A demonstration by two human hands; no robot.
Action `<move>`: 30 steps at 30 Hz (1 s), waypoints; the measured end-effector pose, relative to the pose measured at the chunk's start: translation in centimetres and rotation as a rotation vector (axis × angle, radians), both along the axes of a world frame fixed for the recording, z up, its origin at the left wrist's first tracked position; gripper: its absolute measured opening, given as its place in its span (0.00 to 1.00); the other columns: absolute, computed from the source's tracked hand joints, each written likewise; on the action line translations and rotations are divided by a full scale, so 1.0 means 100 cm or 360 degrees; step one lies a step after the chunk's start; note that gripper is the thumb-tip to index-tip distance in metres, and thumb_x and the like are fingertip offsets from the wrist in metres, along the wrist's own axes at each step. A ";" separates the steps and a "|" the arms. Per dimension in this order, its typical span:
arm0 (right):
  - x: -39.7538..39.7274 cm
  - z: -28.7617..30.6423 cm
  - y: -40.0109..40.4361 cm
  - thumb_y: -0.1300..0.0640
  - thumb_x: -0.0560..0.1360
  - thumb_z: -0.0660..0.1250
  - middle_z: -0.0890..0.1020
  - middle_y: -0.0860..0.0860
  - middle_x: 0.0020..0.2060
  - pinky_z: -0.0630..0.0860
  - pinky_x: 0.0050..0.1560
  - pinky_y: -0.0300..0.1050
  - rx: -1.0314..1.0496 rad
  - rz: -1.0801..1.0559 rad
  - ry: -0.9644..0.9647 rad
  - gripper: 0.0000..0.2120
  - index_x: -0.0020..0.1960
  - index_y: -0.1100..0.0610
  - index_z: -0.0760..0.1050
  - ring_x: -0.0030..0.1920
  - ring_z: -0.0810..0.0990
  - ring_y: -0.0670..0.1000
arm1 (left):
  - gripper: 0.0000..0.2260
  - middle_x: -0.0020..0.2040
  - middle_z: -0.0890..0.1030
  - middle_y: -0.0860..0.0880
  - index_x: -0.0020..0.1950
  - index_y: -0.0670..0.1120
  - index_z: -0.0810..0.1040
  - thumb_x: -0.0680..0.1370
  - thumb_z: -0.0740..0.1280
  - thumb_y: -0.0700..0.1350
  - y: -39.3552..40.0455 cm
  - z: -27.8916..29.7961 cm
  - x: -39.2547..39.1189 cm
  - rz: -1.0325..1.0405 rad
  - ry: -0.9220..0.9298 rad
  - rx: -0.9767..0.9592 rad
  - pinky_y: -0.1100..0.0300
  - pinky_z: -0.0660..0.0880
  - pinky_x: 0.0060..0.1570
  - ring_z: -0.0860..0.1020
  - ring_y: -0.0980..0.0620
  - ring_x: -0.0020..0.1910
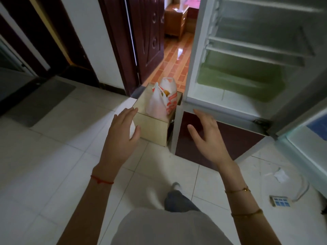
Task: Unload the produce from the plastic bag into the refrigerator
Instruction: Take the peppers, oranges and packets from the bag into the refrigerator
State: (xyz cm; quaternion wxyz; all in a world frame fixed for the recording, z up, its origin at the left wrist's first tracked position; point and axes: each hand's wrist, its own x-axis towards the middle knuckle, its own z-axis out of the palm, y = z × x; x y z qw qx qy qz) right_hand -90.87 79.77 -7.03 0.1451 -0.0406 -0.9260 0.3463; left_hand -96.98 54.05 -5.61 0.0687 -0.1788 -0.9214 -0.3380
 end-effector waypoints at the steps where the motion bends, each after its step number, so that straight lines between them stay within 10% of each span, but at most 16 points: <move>1: -0.012 -0.002 0.000 0.47 0.80 0.61 0.70 0.49 0.70 0.63 0.73 0.45 -0.0003 0.0016 -0.0015 0.25 0.74 0.53 0.64 0.72 0.65 0.48 | 0.21 0.74 0.69 0.49 0.74 0.46 0.66 0.80 0.62 0.42 0.000 -0.003 -0.010 0.0021 -0.0016 -0.0002 0.44 0.62 0.73 0.64 0.52 0.74; 10: -0.148 -0.018 0.012 0.49 0.81 0.61 0.70 0.41 0.65 0.58 0.64 0.29 -0.0115 0.0123 -0.0055 0.23 0.74 0.51 0.64 0.64 0.63 0.35 | 0.22 0.72 0.72 0.46 0.73 0.44 0.68 0.79 0.60 0.47 0.017 -0.027 -0.129 0.0076 0.0060 -0.0014 0.47 0.67 0.71 0.68 0.49 0.72; 19: -0.308 -0.043 0.046 0.52 0.82 0.59 0.70 0.50 0.70 0.70 0.68 0.53 -0.0131 0.0189 -0.0091 0.22 0.75 0.53 0.62 0.68 0.70 0.50 | 0.20 0.68 0.75 0.47 0.72 0.46 0.69 0.80 0.60 0.47 0.055 -0.038 -0.256 0.0155 -0.0009 -0.0010 0.60 0.67 0.66 0.71 0.50 0.67; 30: -0.468 -0.095 0.057 0.58 0.80 0.62 0.67 0.55 0.73 0.63 0.74 0.51 0.0081 -0.0014 -0.0415 0.24 0.75 0.58 0.62 0.74 0.64 0.55 | 0.19 0.58 0.79 0.45 0.65 0.44 0.75 0.79 0.64 0.53 0.111 -0.103 -0.394 0.0200 -0.0529 0.0005 0.52 0.78 0.54 0.78 0.48 0.55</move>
